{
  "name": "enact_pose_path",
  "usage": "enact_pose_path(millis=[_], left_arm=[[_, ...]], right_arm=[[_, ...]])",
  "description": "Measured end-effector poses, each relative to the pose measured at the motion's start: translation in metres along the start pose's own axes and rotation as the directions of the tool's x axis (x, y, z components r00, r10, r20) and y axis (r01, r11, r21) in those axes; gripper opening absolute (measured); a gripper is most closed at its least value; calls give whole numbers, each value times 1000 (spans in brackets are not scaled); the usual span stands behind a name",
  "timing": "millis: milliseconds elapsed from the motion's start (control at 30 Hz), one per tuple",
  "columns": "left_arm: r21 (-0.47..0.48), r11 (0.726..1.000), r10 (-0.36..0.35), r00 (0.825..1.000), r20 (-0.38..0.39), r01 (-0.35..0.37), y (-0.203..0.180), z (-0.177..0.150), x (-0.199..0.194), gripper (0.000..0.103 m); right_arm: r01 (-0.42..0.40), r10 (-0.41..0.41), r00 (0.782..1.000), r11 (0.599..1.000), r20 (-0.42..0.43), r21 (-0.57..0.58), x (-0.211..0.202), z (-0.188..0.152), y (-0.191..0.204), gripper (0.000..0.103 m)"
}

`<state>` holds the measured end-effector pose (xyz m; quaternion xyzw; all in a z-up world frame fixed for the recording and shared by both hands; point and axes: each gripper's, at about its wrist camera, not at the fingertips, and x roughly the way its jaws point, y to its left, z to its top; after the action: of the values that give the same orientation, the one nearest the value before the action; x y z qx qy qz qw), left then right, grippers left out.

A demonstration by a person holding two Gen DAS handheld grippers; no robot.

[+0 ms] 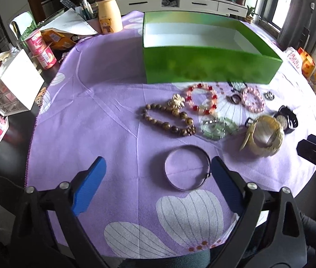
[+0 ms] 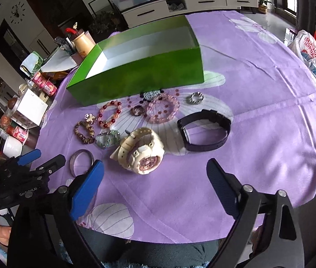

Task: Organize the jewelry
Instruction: 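Grasp the silver bangle with the left tool while the right tool grasps the cream watch, then carry the bangle and cream watch into the green box and release both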

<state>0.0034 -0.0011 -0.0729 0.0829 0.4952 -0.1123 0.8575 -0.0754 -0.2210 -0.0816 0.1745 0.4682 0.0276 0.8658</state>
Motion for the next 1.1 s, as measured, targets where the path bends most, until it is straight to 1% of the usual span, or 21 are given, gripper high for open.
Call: enact_pose_path(millis=[67, 200, 233, 267, 300, 367, 433, 533, 600, 633, 700, 733, 767, 800, 867, 900, 967, 1000, 1100], left_arm=[[12, 1000, 1, 1000, -9, -1, -1, -3, 7, 85], [29, 1000, -3, 1000, -14, 4, -2, -6, 17, 79], [35, 999, -1, 1000, -14, 1, -3, -6, 18, 76], [43, 999, 3, 1000, -15, -3, -4, -6, 20, 71], [50, 999, 8, 1000, -19, -7, -6, -6, 24, 69], [51, 999, 6, 999, -34, -4, -6, -5, 29, 56], [49, 999, 3, 999, -45, -1, -6, -6, 34, 53], [51, 999, 9, 999, -50, -7, -7, -7, 36, 45], [43, 999, 0, 999, -51, 3, -6, -6, 37, 40], [41, 999, 0, 999, -51, 2, -5, -6, 37, 36], [36, 999, -9, 999, -51, 11, -5, -6, 37, 31], [31, 999, -24, 998, -53, 26, -4, -6, 38, 24], [29, 999, -32, 998, -54, 33, -3, -6, 38, 18], [29, 999, -35, 998, -54, 36, -4, -6, 38, 16], [30, 998, -48, 997, -54, 50, -5, -6, 38, 10], [29, 998, -51, 997, -53, 52, -5, -6, 38, 9], [19, 998, -66, 996, -53, 67, -4, -7, 38, 4], [4, 996, -91, 994, -54, 91, -2, -6, 38, 4], [-19, 993, -117, 992, -52, 116, 1, -6, 38, 4]], right_arm=[[-5, 5, 1000, 1000, -20, 7, 8, -3, 2, 82], [5, -4, 1000, 1000, -28, 22, 18, -3, 5, 79], [14, -14, 1000, 1000, -26, 18, 20, -2, 8, 79], [23, -22, 999, 1000, -25, 14, 22, -1, 9, 76], [31, -30, 999, 999, -25, 12, 25, -1, 11, 72], [47, -46, 998, 999, -30, 14, 31, 0, 13, 68], [66, -66, 997, 998, -28, 17, 36, 2, 14, 64], [91, -91, 996, 996, -22, 14, 40, 4, 14, 59], [103, -103, 994, 995, -23, 10, 42, 4, 13, 55], [106, -106, 994, 994, -23, 8, 42, 4, 12, 53], [115, -115, 993, 993, -27, -2, 43, 4, 11, 45], [117, -117, 993, 993, -26, -9, 43, 3, 11, 42], [119, -120, 992, 993, -25, -14, 43, 2, 11, 33], [124, -124, 992, 992, -25, -21, 43, 2, 11, 28], [133, -134, 991, 991, -19, -34, 43, 1, 10, 26], [132, -132, 991, 991, -16, -37, 43, 1, 10, 25], [127, -127, 992, 991, -14, -40, 43, 1, 10, 24], [122, -123, 992, 992, -13, -40, 43, 1, 10, 23], [99, -100, 995, 994, -1, -39, 39, 0, 10, 21]])
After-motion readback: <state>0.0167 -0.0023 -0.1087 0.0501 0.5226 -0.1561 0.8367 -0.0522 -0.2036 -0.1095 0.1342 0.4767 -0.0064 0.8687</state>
